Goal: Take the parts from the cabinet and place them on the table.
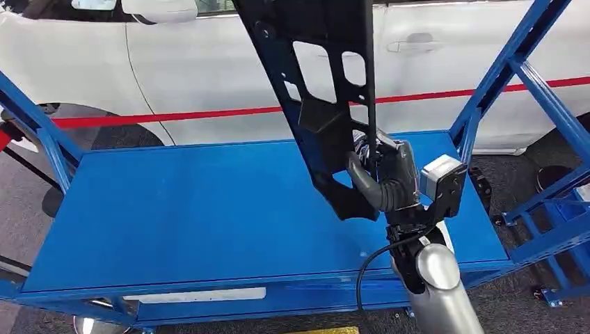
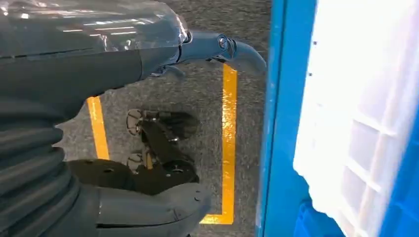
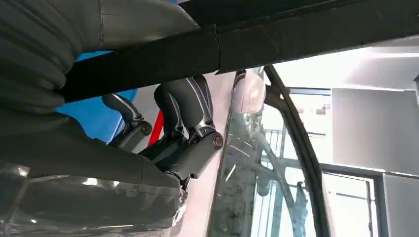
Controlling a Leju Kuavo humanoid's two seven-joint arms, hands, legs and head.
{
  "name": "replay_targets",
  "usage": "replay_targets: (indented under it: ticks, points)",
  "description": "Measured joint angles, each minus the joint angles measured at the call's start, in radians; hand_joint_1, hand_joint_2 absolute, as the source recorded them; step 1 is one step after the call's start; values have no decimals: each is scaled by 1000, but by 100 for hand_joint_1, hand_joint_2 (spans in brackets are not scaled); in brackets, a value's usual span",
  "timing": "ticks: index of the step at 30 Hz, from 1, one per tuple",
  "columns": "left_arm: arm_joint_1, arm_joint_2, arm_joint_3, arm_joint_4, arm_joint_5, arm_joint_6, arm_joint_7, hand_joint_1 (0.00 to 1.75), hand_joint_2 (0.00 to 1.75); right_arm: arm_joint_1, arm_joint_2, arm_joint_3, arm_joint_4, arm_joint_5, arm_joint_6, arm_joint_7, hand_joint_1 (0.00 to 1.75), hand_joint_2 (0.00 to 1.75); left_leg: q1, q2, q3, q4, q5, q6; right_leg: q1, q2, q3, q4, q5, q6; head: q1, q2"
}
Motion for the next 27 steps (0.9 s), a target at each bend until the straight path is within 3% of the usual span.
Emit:
replay_targets:
  ticks: [4, 5, 6, 7, 9, 10, 11, 12, 14, 15, 16, 17, 18, 20, 21, 22, 24, 25, 26, 27]
  points:
    - [15, 3, 24, 0, -38, -12, 0, 0, 175, 2, -1, 0, -4, -7, 0, -9, 175, 175, -3, 0, 0, -2, 5, 15, -2, 0, 2, -4, 6, 12, -1, 0]
    - [19, 3, 30, 0, -45, -12, 2, 0, 175, 3, -2, 0, -11, -7, 1, -12, 175, 175, 5, 2, 9, -27, 19, 22, 4, 2, 5, -8, 6, 16, 0, 0]
    - [23, 0, 32, 0, -51, -10, 9, 0, 175, 5, -2, 0, -15, -11, 5, -18, 175, 175, 10, 7, 18, -44, 28, 20, 1, -2, 4, 3, -8, 18, 1, 0]
    - [26, -2, 33, 0, -59, 2, 18, 0, 175, 1, -2, 0, -18, -20, 13, -24, 175, 175, 12, 8, 18, -50, 33, 27, 3, -4, -17, 46, -45, 19, 3, 0]
    - [33, -2, 33, 0, -65, 36, 48, 0, 175, 4, -3, 0, -34, -43, 25, -36, 175, 175, 13, 10, 15, -49, 33, 28, -3, -4, -84, 192, -121, 26, 2, 0]
    - [37, -2, 32, 0, -65, 54, 60, 0, 175, 7, -3, 0, -43, -49, 29, -37, 175, 175, 13, 11, 13, -47, 33, 28, -7, -4, -116, 259, -142, 31, 2, 0]
    - [42, -2, 32, 0, -64, 68, 73, 0, 175, 12, -5, 0, -52, -53, 31, -40, 175, 175, 14, 11, 11, -44, 32, 26, -12, -4, -130, 286, -135, 35, 2, 0]
    - [47, -2, 32, 0, -61, 80, 78, 0, 175, 17, -8, 0, -60, -54, 34, -45, 175, 175, 17, 11, 10, -40, 30, 23, -17, -5, -121, 264, -105, 41, 2, 0]
    - [58, -2, 31, 0, -56, 100, 82, 0, 175, 24, -12, 0, -80, -55, 37, -53, 175, 175, 29, 9, 4, -19, 20, 8, -29, -7, -47, 115, -12, 54, 3, 0]
    - [60, -2, 32, 0, -55, 105, 82, 0, 175, 23, -13, 0, -90, -55, 37, -52, 175, 175, 29, 8, -3, -5, 14, -2, -36, -9, -13, 38, 5, 62, 3, 0]
    - [59, 7, 31, 3, -53, 108, 82, 0, 175, 21, -13, 0, -98, -56, 39, -51, 175, 175, 26, 5, -17, 7, 10, -11, -25, -3, -6, 38, -12, 58, 8, 0]
    - [59, 5, 31, 3, -51, 109, 84, 0, 175, 24, -14, 0, -110, -57, 39, -47, 175, 175, 22, 3, -21, 14, 10, -15, -25, 3, -21, 49, -3, 39, 6, 0]
    - [59, 5, 31, 3, -49, 109, 87, 0, 175, 25, -14, 0, -117, -57, 39, -40, 175, 175, 21, 2, -24, 21, 11, -19, -30, 2, -24, 42, -11, 30, 4, 0]
    - [63, 5, 26, 3, -48, 114, 90, 0, 175, 30, -14, 1, -126, -57, 37, -36, 175, 175, 26, 0, -29, 18, 19, -31, -24, 1, -33, 46, -3, 13, 2, 0]
    - [63, 4, 21, 3, -47, 114, 90, 0, 175, 31, -14, 1, -130, -57, 37, -35, 175, 175, 30, 4, -37, 29, 5, -35, -26, -3, -38, 43, 5, 1, 1, 0]
    - [64, 2, 18, 3, -47, 116, 90, 0, 175, 32, -14, 0, -134, -58, 37, -35, 175, 175, 30, 10, -50, 61, -32, -37, -24, -3, -45, 43, 10, -7, -3, 0]
    - [61, 1, 12, 3, -45, 125, 90, 0, 175, 38, -15, 1, -143, -59, 37, -33, 175, 175, 31, 14, -101, 207, -129, -44, -19, -7, -61, 43, 21, -18, -6, 0]
    - [61, 1, 9, 3, -44, 128, 90, 0, 175, 43, -15, 1, -147, -59, 37, -33, 175, 175, 31, 14, -124, 280, -164, -45, -15, -10, -68, 43, 26, -21, -6, 0]
    - [61, 1, 7, 3, -44, 130, 90, 0, 175, 49, -15, 1, -150, -59, 37, -33, 175, 175, 31, 15, -133, 327, -179, -42, -11, -12, -75, 44, 32, -22, -6, 0]
    - [62, 0, 6, 3, -44, 132, 90, 0, 175, 54, -16, 1, -150, -59, 37, -32, 175, 175, 30, 15, -118, 321, -167, -38, -6, -12, -82, 44, 38, -23, -5, 0]
